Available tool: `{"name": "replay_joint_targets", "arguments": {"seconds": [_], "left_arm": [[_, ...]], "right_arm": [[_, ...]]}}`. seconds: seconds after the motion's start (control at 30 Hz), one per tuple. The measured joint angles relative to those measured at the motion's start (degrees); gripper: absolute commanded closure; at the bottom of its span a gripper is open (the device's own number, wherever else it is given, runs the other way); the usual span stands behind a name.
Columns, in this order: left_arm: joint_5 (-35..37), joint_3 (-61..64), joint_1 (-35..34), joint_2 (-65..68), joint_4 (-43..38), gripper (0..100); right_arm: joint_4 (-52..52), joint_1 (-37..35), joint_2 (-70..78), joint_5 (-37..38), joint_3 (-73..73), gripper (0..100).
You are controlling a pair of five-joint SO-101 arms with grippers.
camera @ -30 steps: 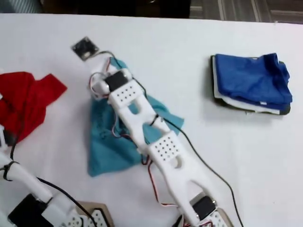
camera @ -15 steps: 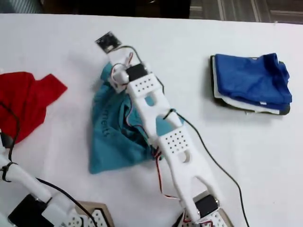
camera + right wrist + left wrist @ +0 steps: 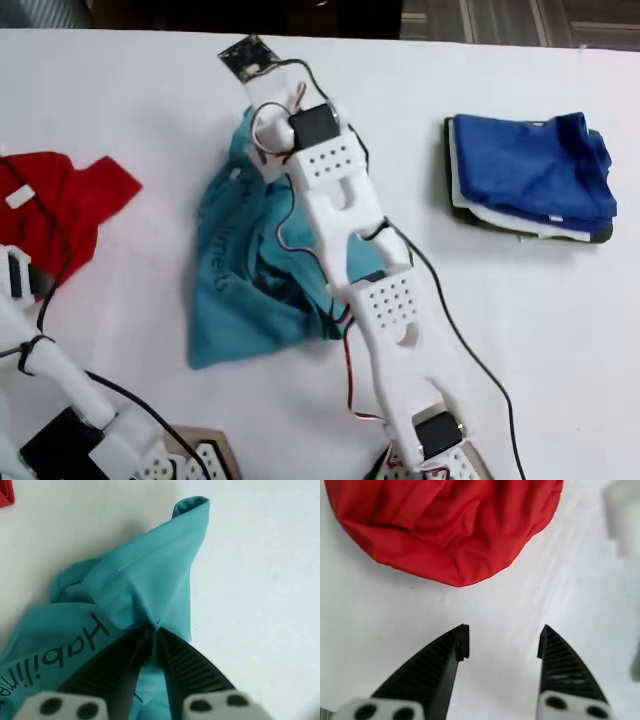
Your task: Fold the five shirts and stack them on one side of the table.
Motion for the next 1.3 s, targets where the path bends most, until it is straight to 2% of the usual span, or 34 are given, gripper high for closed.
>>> {"name": "replay_joint_targets", "arguments": {"seconds": [0.27, 0.5, 0.63, 0.83, 0.93, 1.03, 1.13, 1.2, 1.3], "left_arm": [[0.0, 0.0, 2.7, 0.0, 0.0, 76], [0.0, 0.0, 6.6, 0.0, 0.0, 76], [0.5, 0.0, 9.8, 0.0, 0.0, 76], [5.3, -0.4, 17.9, 5.8, 0.0, 76], [6.9, -3.7, 21.5, 12.0, 0.0, 76], [8.7, -7.6, 22.8, 19.3, 0.0, 76], [10.0, -12.1, 22.9, 24.4, 0.1, 76], [10.4, -14.9, 22.9, 26.1, 1.1, 76], [10.4, -17.9, 22.9, 26.4, 3.2, 76]], "right_arm": [[6.0, 0.2, -1.1, 0.0, 0.0, 98.0], [6.2, 2.9, -14.9, 0.0, 3.4, 98.0], [6.2, 3.3, -28.7, 0.0, 16.7, 98.0], [5.9, 6.3, -53.4, 2.4, 49.9, 97.9], [1.3, 10.2, -64.9, 6.9, 67.2, 97.8], [-8.8, 12.3, -72.8, 8.4, 84.0, 96.8], [-21.0, 11.9, -74.5, 8.3, 95.6, 87.4], [-27.8, 12.1, -74.1, 4.8, 97.4, 80.6], [-35.2, 12.0, -70.5, -3.2, 95.9, 81.3]]}}
